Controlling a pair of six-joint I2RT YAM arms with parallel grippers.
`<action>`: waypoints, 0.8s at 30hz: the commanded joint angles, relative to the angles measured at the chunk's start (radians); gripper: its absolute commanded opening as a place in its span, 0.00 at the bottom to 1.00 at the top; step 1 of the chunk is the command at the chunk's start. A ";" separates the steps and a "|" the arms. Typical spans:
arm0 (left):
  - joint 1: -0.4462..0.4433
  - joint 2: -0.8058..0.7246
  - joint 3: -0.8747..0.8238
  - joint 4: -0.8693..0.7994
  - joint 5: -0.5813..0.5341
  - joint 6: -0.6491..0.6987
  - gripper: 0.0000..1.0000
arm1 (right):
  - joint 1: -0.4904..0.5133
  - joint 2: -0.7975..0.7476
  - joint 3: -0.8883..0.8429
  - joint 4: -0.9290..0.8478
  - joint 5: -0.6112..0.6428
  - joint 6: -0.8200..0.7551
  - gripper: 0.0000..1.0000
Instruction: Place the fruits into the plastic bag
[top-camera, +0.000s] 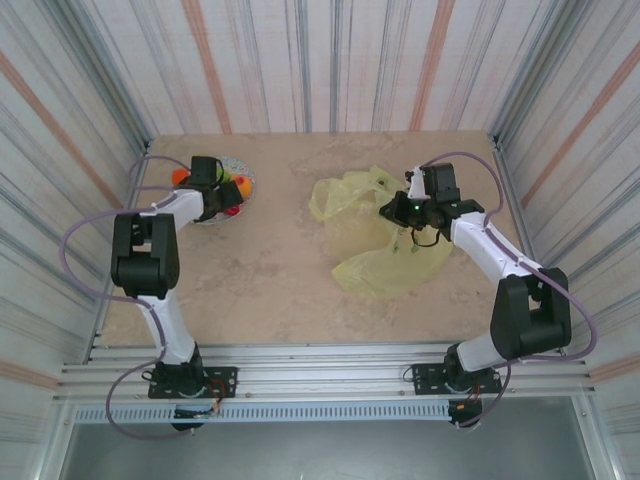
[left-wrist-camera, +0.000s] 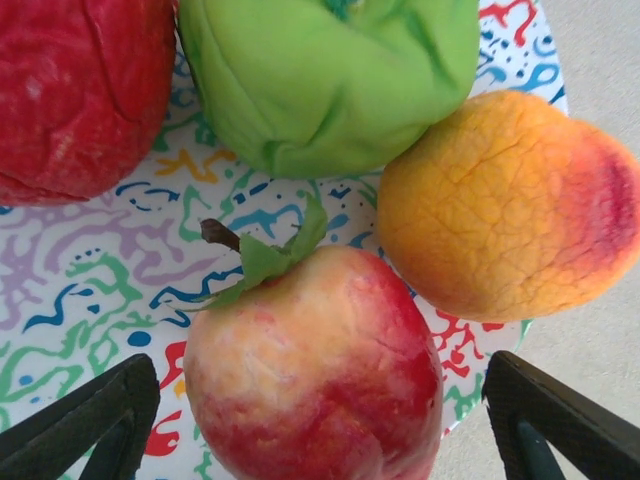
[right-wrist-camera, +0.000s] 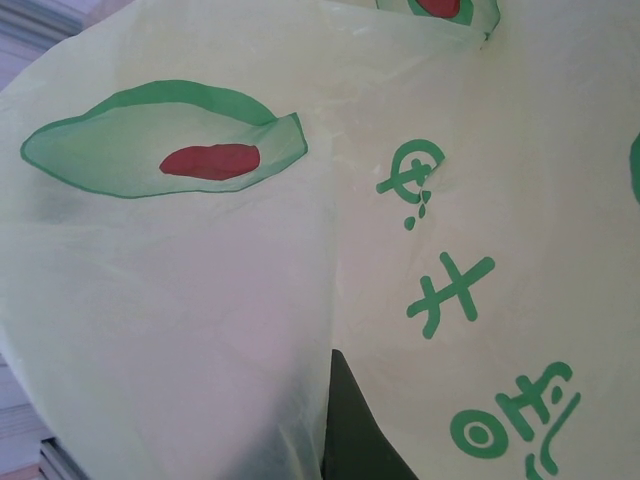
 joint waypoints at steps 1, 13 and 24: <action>0.004 0.031 0.039 -0.032 0.017 0.005 0.86 | -0.006 0.009 -0.013 0.005 -0.016 -0.006 0.00; 0.012 0.032 0.020 -0.022 0.000 0.014 0.69 | -0.008 0.018 -0.021 0.020 -0.025 0.004 0.00; 0.015 -0.100 -0.100 0.028 0.002 -0.015 0.61 | -0.008 0.011 -0.032 0.024 -0.024 0.006 0.00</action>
